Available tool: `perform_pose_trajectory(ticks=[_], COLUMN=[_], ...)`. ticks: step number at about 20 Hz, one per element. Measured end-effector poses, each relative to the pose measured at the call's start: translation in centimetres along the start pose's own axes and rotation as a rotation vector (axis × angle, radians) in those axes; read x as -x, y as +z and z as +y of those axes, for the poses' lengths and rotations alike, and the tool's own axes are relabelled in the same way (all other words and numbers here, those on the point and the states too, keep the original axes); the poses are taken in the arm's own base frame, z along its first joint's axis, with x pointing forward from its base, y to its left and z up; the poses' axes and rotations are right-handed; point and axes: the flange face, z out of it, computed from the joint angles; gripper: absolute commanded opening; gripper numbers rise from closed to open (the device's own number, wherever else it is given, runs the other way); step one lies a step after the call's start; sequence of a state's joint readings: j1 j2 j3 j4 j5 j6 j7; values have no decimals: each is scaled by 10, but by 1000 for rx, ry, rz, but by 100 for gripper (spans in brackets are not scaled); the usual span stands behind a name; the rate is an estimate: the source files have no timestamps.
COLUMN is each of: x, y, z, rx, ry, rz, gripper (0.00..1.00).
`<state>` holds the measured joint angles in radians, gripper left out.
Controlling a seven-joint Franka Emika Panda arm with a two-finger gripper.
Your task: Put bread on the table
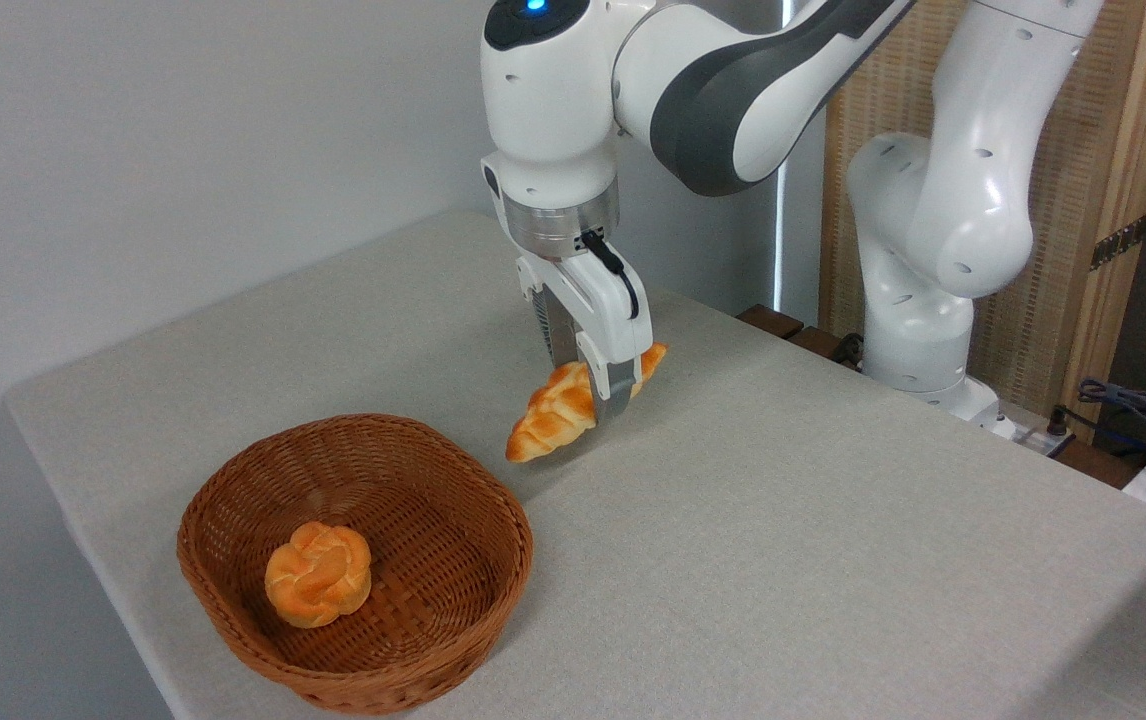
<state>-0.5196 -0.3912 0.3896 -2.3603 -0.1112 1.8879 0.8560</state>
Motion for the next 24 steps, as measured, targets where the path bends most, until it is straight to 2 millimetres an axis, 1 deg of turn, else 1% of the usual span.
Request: perform_pose_trajectory(ticks=[10, 12, 14, 15, 18, 20, 22, 24], x=[0, -1, -4, -6, -11, -13, -14, -15], y=[0, -6, -27, -43, -97, -128, -148, -162], z=[0, -2, -6, -9, -18, -24, -32, -40], rx=[-1, -11, -41, -62, -114, -145, -181, -226], ry=[1, 0, -2, -4, -35, -72, -98, -132], rz=[1, 11, 42, 63, 112, 139, 154, 142], gripper=[100, 100, 100, 100, 100, 100, 100, 100])
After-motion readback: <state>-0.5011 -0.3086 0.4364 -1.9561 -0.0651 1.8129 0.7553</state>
